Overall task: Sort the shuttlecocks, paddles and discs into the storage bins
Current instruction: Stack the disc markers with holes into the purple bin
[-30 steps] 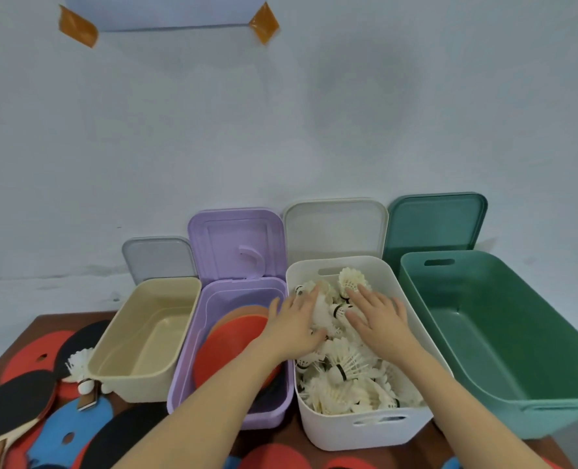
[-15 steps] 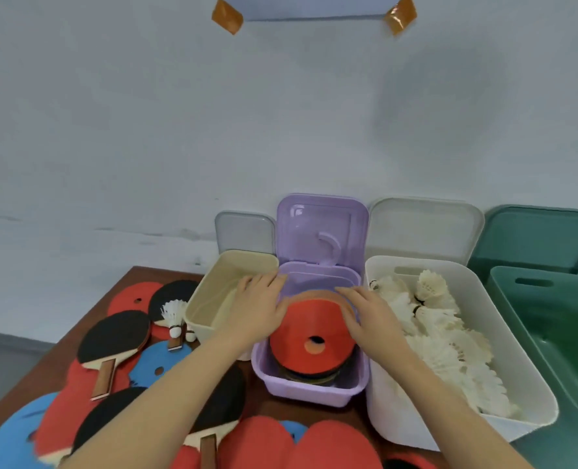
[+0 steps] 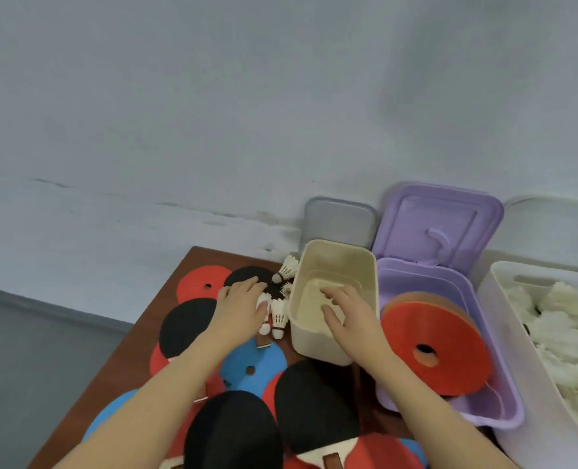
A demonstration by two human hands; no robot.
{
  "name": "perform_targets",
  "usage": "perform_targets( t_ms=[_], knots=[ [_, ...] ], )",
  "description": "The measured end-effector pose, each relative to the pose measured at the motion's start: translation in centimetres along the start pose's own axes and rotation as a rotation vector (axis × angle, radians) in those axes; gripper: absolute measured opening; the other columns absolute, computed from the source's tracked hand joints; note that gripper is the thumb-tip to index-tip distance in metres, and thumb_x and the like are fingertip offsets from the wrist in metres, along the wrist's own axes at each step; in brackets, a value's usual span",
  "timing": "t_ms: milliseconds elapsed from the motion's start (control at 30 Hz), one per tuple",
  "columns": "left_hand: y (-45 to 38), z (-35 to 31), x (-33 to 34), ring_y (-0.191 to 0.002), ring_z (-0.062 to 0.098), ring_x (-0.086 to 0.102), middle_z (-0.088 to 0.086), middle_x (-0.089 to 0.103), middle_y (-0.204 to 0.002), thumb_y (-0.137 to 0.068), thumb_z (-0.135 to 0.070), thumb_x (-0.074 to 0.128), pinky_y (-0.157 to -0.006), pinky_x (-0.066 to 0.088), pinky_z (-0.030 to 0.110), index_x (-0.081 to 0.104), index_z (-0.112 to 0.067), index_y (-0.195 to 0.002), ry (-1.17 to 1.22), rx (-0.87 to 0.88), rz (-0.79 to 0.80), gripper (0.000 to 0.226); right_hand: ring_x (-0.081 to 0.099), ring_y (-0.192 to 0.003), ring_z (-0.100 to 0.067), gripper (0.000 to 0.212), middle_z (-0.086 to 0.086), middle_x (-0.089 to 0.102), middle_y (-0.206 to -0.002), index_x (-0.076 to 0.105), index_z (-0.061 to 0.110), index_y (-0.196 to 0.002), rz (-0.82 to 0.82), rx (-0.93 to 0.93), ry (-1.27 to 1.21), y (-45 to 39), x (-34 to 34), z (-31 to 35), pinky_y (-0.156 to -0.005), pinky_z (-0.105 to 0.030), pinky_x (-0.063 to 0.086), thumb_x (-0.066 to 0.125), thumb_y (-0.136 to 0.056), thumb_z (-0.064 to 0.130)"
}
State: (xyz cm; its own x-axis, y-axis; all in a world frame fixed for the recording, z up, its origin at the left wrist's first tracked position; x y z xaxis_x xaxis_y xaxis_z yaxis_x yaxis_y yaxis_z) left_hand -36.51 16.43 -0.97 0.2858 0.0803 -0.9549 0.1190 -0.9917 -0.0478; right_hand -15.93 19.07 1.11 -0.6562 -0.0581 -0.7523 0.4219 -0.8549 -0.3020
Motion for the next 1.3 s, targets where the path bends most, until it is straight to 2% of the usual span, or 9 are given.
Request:
perform_targets(
  t_ms=[167,367,533,733,900,1000,1100,1200,1300],
  knots=[
    [-1.1,5.2,2.4,-0.140,0.017,0.022,-0.003,0.023,-0.154,-0.096,-0.028,0.041,-0.109,0.017,0.040,0.033,-0.025,-0.144,0.001,0.110,0.149,0.048,0.054,-0.099,-0.017,0.041,-0.003,0.061,-0.109,0.062,0.010,-0.116,-0.081,0.058,0.016,0.6,5.3,2.8,-0.086,-0.025,0.039,0.042,-0.088,0.033],
    [-2.8,6.6,5.5,-0.141,0.021,0.021,-0.001,0.014,-0.157,-0.097,-0.032,0.042,-0.108,0.021,0.043,0.015,-0.025,-0.149,0.031,0.177,0.298,0.059,0.055,-0.100,-0.018,0.038,-0.002,0.060,-0.111,0.061,0.011,-0.118,-0.068,0.125,0.107,1.5,8.4,4.0,-0.087,-0.033,0.046,0.048,-0.088,0.030],
    [-4.0,6.9,6.2,-0.119,0.027,0.047,0.009,0.044,-0.133,-0.093,-0.027,0.051,-0.100,0.036,0.044,0.025,-0.018,-0.147,0.226,0.045,0.216,0.060,0.052,-0.105,-0.016,0.033,0.000,0.058,-0.114,0.060,0.015,-0.122,-0.046,0.130,0.147,1.7,8.7,3.6,-0.091,-0.031,0.041,0.055,-0.090,0.022],
    [-2.3,7.5,6.0,-0.108,0.024,0.055,0.012,0.057,-0.119,-0.091,-0.005,0.048,-0.093,0.042,0.031,0.052,-0.011,-0.131,0.531,-0.077,0.142,0.040,0.049,-0.108,-0.012,0.032,0.001,0.058,-0.116,0.059,0.016,-0.122,-0.085,0.124,0.122,1.5,9.2,4.2,-0.094,-0.027,0.038,0.056,-0.090,0.019],
    [-2.4,10.7,3.4,-0.090,0.022,0.057,0.003,0.058,-0.096,-0.094,-0.011,0.049,-0.083,0.045,0.033,0.053,-0.016,-0.131,0.475,-0.021,-0.015,0.037,0.047,-0.110,-0.013,0.034,-0.001,0.058,-0.117,0.060,0.015,-0.119,-0.128,0.062,0.157,0.3,11.7,6.5,-0.094,-0.028,0.040,0.044,-0.091,0.026],
    [-3.6,13.5,2.0,-0.089,0.021,0.056,-0.002,0.054,-0.091,-0.094,-0.013,0.051,-0.085,0.045,0.037,0.054,-0.017,-0.130,0.450,0.000,-0.033,0.037,0.044,-0.123,-0.016,0.039,-0.002,0.050,-0.134,0.049,0.017,-0.133,-0.069,0.151,0.151,-1.2,14.4,7.0,-0.103,-0.033,0.040,0.049,-0.095,0.024],
    [-4.6,15.1,1.3,-0.089,0.019,0.056,-0.001,0.055,-0.093,-0.094,-0.013,0.050,-0.085,0.045,0.034,0.053,-0.016,-0.131,0.468,0.049,-0.001,0.037,0.020,-0.140,-0.024,0.053,-0.007,0.020,-0.154,0.024,0.024,-0.147,0.038,0.351,0.181,-2.7,17.5,6.3,-0.112,-0.036,0.023,0.041,-0.098,0.034],
    [-5.5,16.1,1.3,-0.087,0.016,0.056,0.000,0.056,-0.094,-0.095,-0.014,0.048,-0.083,0.045,0.032,0.053,-0.018,-0.131,0.489,0.099,0.023,0.037,0.007,-0.142,-0.034,0.063,-0.014,-0.002,-0.156,0.006,0.028,-0.149,0.094,0.602,0.224,-3.5,19.8,5.0,-0.114,-0.043,0.014,0.037,-0.097,0.044],
    [-6.3,16.6,1.3,-0.092,0.018,0.055,0.000,0.057,-0.099,-0.095,-0.014,0.047,-0.087,0.043,0.035,0.053,-0.017,-0.131,0.490,0.153,0.046,0.036,0.007,-0.141,-0.037,0.069,-0.015,-0.008,-0.156,-0.003,0.031,-0.149,0.098,0.713,0.301,-4.0,21.5,4.1,-0.113,-0.049,0.014,0.037,-0.095,0.049]
  ],
)
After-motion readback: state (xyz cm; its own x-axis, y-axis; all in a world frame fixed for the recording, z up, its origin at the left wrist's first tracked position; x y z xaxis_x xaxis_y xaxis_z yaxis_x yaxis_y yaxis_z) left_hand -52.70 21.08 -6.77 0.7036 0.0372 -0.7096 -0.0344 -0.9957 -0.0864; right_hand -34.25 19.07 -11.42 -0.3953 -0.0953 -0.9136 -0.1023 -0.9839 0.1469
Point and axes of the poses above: each hand's wrist, its own y-axis away from the middle knuckle, its own x-axis out of the palm, z = x × y, the point moved 4 cm from there along -y, towards the middle knuckle
